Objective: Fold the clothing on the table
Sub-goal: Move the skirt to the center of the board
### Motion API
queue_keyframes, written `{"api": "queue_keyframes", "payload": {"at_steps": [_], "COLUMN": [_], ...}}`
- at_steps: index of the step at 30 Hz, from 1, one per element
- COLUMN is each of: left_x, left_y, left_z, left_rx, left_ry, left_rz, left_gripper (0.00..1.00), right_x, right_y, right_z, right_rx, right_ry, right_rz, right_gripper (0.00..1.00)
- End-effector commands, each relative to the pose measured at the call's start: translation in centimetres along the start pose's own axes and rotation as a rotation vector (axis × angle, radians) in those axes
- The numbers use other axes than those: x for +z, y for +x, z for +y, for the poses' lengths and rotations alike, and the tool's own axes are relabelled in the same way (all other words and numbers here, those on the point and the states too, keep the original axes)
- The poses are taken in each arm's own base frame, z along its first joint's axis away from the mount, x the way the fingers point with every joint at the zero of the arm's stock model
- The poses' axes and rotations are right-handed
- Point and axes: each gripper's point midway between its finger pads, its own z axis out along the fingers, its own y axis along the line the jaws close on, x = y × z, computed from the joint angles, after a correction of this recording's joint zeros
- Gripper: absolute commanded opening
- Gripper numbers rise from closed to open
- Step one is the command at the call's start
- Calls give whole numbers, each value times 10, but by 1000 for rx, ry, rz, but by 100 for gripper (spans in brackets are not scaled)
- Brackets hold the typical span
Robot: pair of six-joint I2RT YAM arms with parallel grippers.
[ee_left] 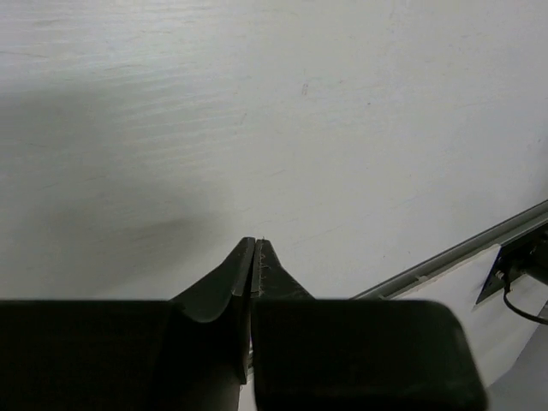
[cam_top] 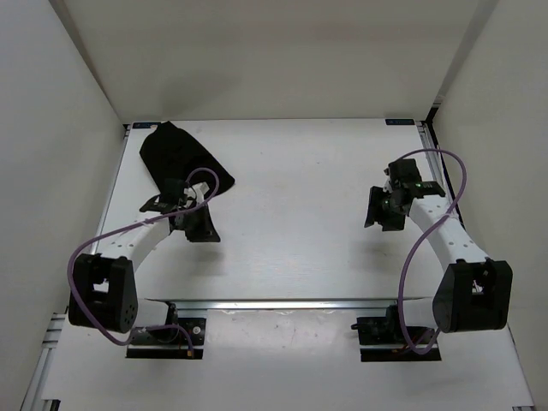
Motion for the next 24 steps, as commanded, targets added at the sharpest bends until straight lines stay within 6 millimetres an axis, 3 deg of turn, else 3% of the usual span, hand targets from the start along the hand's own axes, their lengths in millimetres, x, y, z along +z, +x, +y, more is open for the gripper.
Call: {"api": "queue_keyframes", "payload": {"at_steps": [1,3,5,6,8,10,11,14,18,20,21,24], "left_x": [-13,-20,-29,-26,-34,-30,-36,-27,-23,-19,-22,-7], "left_y": [-27,-52,-86,-94,-134,-157,-173,-203,-229,-235,-242,-242], "left_z": [-5,2,10,25,35,56,62,93,104,124,124,140], "left_rx": [34,35,21,-3,-7,-66,-93,-134,-108,-115,-98,-88], "left_ry": [32,18,-40,-105,-150,-171,-170,-260,-332,-400,-419,-456], "left_rz": [-76,-164,-235,-236,-327,-367,-413,-452,-474,-470,-477,-437], "left_gripper": [10,8,17,28,33,48,47,47,48,50,50,50], "right_x": [-10,-11,-14,-14,-13,-12,-14,-18,-19,-22,-21,-24], "right_y": [-23,-25,-26,-26,-23,-16,-12,-2,11,12,16,19], "right_z": [11,11,14,15,18,23,29,33,30,28,29,30], "right_rx": [14,7,15,11,9,-11,-18,-19,20,39,46,80], "right_ry": [-29,-26,-39,-42,-42,-31,-41,-43,-42,-40,-52,-76], "right_rz": [-63,-64,-61,-57,-38,-19,-8,3,38,33,45,47], "right_gripper": [59,58,59,58,57,56,56,57,56,56,56,55]}}
